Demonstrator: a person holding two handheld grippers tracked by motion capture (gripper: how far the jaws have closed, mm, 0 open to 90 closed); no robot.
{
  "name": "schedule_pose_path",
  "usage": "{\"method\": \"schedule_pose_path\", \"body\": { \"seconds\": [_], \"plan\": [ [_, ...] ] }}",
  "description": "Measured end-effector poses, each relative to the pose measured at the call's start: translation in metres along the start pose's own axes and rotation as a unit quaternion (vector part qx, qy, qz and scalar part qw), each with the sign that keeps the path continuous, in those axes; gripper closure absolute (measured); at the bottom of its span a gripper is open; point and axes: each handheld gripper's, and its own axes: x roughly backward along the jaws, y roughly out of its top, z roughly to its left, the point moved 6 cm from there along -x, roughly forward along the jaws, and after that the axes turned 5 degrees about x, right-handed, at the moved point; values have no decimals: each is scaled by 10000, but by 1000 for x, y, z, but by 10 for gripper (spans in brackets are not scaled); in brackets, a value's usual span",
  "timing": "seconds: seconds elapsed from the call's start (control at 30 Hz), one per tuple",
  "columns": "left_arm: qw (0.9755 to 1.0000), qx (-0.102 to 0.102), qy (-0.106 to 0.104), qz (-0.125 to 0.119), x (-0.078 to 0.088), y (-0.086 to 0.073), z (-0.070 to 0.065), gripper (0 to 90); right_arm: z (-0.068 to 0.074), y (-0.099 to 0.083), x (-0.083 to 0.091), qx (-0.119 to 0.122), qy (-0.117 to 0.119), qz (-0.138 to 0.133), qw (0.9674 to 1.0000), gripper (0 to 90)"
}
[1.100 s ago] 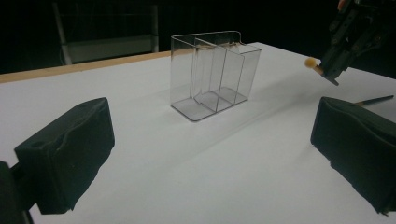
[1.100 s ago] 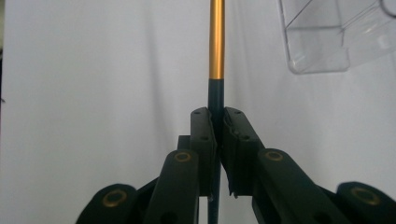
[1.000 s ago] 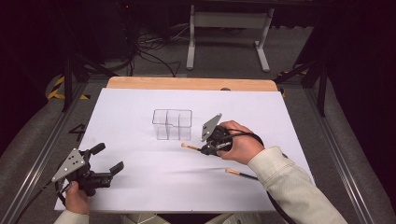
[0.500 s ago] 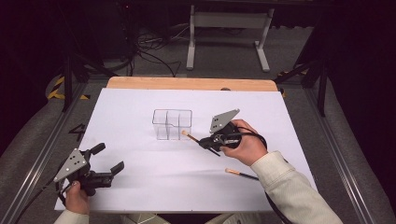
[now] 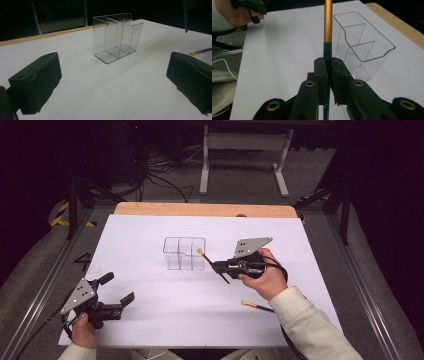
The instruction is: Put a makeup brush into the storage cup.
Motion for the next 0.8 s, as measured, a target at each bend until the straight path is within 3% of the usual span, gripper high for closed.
{"method": "schedule_pose_path", "body": {
  "seconds": [0.23,0.4,0.47,0.5,0.8],
  "plan": [
    [10000,-12,9,0,1,0,0,5,-4,1,4,-300,-169,-431,9985,831],
    [10000,-9,8,-12,1,0,0,5,-7,3,7,-434,-330,-866,9947,831],
    [10000,4,13,-16,1,0,0,5,-7,4,8,-458,-352,-941,9939,831],
    [10000,6,19,-20,1,0,0,5,-8,5,9,-492,-401,-1096,9919,831],
    [10000,-6,14,-11,2,-1,0,5,-10,7,12,-506,-585,-1445,9865,831]
  ]
}}
